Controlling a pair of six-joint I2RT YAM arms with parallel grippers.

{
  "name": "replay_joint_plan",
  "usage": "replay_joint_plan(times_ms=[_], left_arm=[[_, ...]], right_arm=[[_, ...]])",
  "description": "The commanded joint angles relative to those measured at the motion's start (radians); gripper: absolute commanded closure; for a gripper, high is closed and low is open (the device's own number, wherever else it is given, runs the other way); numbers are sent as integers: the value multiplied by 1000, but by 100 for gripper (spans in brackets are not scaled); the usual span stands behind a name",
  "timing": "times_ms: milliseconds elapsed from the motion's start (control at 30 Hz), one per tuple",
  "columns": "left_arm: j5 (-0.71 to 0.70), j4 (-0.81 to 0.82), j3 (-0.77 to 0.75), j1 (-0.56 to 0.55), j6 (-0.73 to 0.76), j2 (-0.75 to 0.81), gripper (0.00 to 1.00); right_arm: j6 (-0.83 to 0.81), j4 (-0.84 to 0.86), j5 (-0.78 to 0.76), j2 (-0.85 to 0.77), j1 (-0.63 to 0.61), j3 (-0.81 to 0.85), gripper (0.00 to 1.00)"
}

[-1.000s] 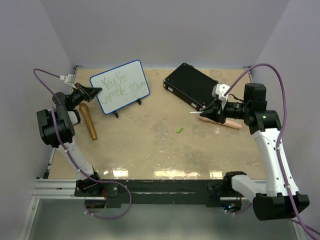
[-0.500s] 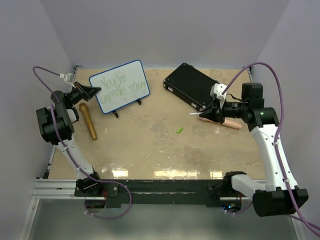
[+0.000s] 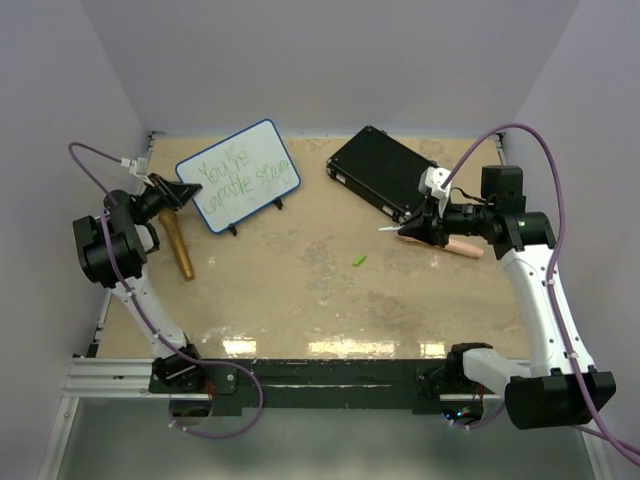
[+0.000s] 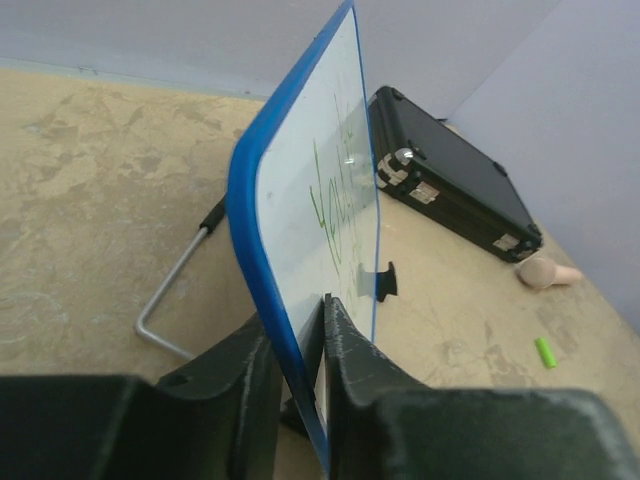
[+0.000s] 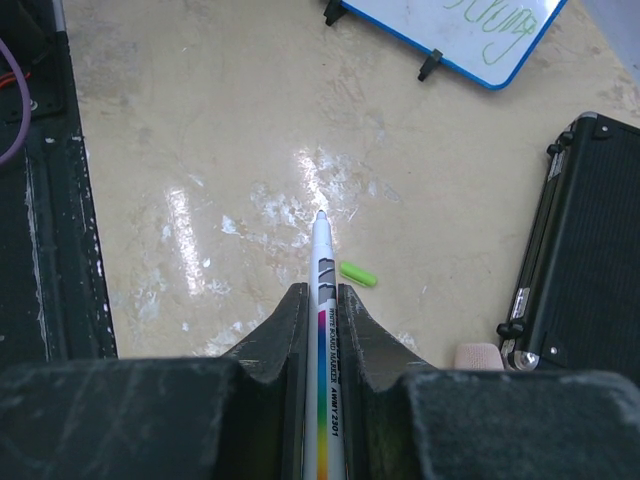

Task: Write a sentence on the whiteboard
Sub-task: Put down the whiteboard on the whiteboard stand, then pick up the pen cap from the center of the board.

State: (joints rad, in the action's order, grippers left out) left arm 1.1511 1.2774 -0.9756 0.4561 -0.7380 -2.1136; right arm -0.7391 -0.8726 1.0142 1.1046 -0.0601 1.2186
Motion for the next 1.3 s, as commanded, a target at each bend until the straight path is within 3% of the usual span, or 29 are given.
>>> replay_joint_plan(times_ms=[0, 133, 200, 333, 433, 500, 600, 633, 700, 900, 967, 1033, 1067, 1167, 1267], left_arm=[[-13, 608, 37, 18, 187, -6, 70], [-27, 606, 49, 24, 192, 13, 65], [-34, 605, 49, 24, 192, 27, 55], [-80, 608, 69, 36, 192, 56, 48], [-138, 619, 104, 56, 184, 90, 35], [-177, 619, 136, 69, 180, 128, 19], [-249, 616, 190, 101, 157, 193, 14], [-305, 587, 208, 108, 141, 234, 5], [-371, 518, 258, 125, 123, 283, 0], [-540, 121, 393, 122, 74, 571, 0], [-576, -141, 394, 118, 71, 696, 0], [-626, -501, 367, 104, 119, 817, 0], [-622, -533, 385, 95, 135, 855, 0], [-649, -763, 390, 9, 231, 1018, 0], [-651, -979, 342, -152, 308, 1098, 0]], right_arm=[[-16, -6, 20, -8, 3, 32, 100], [-16, -8, 21, -12, 3, 32, 100], [-16, -9, 21, -12, 3, 32, 100], [-14, -8, 23, -15, 3, 32, 100], [-9, 1, 20, -23, 2, 30, 100], [1, 7, 14, -32, 3, 22, 100], [21, 32, 9, -41, 3, 15, 100], [24, 37, 9, -45, 3, 13, 100], [26, 38, 6, -52, 2, 10, 100], [44, 60, -8, -78, 2, -16, 100], [46, 57, -9, -91, 3, -22, 100], [47, 49, -15, -101, 3, -28, 100], [47, 49, -17, -109, 5, -31, 100], [53, 43, -31, -114, 3, -47, 100], [58, 43, -48, -109, 3, -56, 100]])
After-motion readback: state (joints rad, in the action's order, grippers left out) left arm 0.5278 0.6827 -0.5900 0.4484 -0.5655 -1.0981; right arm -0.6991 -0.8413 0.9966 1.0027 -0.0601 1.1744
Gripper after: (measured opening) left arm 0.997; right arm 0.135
